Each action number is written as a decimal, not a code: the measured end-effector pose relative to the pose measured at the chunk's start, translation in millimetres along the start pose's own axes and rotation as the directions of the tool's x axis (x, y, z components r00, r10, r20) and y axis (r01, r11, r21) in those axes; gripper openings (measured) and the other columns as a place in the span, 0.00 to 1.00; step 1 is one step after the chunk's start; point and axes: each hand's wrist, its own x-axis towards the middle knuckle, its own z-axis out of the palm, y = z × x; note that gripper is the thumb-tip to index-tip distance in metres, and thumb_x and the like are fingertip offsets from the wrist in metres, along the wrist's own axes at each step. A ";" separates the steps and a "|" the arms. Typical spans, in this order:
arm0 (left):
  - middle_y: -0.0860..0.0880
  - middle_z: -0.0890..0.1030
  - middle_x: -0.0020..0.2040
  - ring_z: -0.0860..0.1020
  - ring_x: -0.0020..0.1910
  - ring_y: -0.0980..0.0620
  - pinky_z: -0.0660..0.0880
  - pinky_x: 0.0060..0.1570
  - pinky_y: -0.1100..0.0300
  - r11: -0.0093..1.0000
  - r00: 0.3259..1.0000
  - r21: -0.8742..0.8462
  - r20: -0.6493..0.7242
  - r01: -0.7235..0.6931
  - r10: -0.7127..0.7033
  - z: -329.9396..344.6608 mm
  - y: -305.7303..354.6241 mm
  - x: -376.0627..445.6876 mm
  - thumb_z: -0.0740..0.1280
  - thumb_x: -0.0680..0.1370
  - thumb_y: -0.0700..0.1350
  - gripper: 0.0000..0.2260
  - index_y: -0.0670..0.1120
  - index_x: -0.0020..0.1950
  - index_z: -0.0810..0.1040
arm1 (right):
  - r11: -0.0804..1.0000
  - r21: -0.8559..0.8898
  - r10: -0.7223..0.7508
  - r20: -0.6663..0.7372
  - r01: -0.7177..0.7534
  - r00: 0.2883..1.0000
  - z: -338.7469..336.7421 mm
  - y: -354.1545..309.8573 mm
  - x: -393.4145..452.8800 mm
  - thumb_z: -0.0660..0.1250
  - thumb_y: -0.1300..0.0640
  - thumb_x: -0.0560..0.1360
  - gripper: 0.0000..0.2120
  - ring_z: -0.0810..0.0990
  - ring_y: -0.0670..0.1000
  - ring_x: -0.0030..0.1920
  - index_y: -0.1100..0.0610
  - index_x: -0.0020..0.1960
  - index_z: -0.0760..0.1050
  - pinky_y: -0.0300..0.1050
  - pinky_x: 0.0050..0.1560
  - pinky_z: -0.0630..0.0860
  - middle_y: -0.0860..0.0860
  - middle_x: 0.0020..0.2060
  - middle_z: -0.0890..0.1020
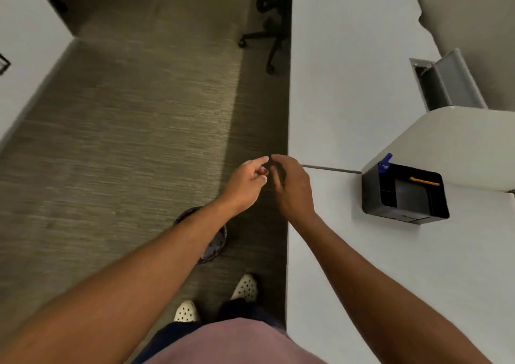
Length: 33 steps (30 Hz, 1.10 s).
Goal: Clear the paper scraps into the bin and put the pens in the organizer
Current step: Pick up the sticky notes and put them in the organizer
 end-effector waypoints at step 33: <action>0.41 0.75 0.71 0.76 0.67 0.40 0.73 0.67 0.47 0.835 0.491 -0.136 -0.754 0.533 -0.436 -216.1 -409.5 -477.6 0.68 0.81 0.45 0.24 0.41 0.76 0.70 | 0.613 0.141 -0.542 0.791 0.777 0.284 396.6 -310.7 -302.1 0.66 0.60 0.78 0.21 0.75 0.57 0.68 0.59 0.71 0.74 0.55 0.75 0.64 0.56 0.67 0.77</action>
